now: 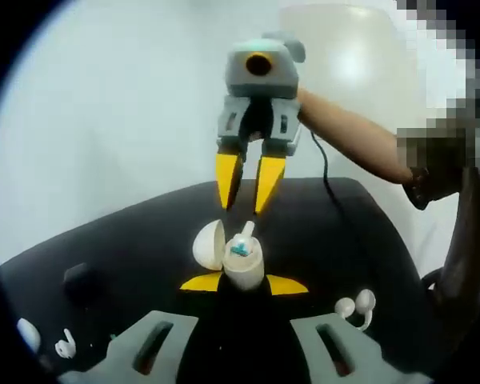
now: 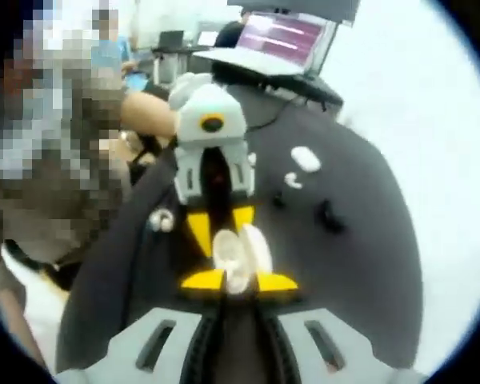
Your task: Pick up three earphones and place each one into its charging case using tactile feedback, ensure that each earphone is properly inserted and securely positioned inside the case.
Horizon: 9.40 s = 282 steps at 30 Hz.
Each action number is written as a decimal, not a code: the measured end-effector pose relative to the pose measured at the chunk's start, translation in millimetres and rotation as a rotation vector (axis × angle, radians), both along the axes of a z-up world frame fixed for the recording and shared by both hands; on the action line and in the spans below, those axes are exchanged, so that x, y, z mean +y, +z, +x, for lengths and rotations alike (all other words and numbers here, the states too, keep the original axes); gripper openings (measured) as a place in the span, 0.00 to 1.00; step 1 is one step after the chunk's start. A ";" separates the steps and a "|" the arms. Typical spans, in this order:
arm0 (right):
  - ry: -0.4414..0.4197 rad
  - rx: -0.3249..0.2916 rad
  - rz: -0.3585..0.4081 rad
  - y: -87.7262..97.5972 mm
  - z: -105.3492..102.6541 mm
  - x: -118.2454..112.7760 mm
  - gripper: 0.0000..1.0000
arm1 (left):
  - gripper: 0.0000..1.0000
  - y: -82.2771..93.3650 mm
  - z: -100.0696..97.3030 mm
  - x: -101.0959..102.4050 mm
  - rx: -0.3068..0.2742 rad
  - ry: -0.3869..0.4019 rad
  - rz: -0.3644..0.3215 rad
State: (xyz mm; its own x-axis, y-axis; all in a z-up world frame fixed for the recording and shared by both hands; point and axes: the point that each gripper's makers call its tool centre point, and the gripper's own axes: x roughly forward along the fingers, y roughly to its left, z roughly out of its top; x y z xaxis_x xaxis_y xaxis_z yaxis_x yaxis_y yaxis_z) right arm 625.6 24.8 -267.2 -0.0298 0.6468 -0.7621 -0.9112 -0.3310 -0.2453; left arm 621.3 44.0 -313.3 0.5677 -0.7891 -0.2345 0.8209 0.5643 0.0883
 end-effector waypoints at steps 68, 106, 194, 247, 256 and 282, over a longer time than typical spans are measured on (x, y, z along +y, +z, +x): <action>0.101 -0.352 -0.172 -21.4 -1.8 2.5 0.07 | 0.16 -0.9 1.6 1.0 -0.037 0.017 0.036; -0.051 -0.273 0.149 -22.6 9.9 2.9 0.08 | 0.16 -2.0 2.0 1.6 -0.030 0.021 0.035; -0.159 0.352 0.512 -33.8 -5.0 16.8 0.21 | 0.08 -3.4 -95.2 10.5 -0.163 -0.314 0.474; -0.147 0.307 0.497 -35.0 -2.7 16.3 0.21 | 0.11 -0.4 -96.4 50.1 -0.237 -0.228 0.800; -0.149 0.310 0.498 -35.5 -2.3 16.0 0.21 | 0.11 -6.3 -88.2 42.6 -0.221 -0.271 0.744; -0.146 0.314 0.493 -38.0 -5.5 16.5 0.21 | 0.03 30.1 -58.4 34.1 -0.048 -0.167 0.492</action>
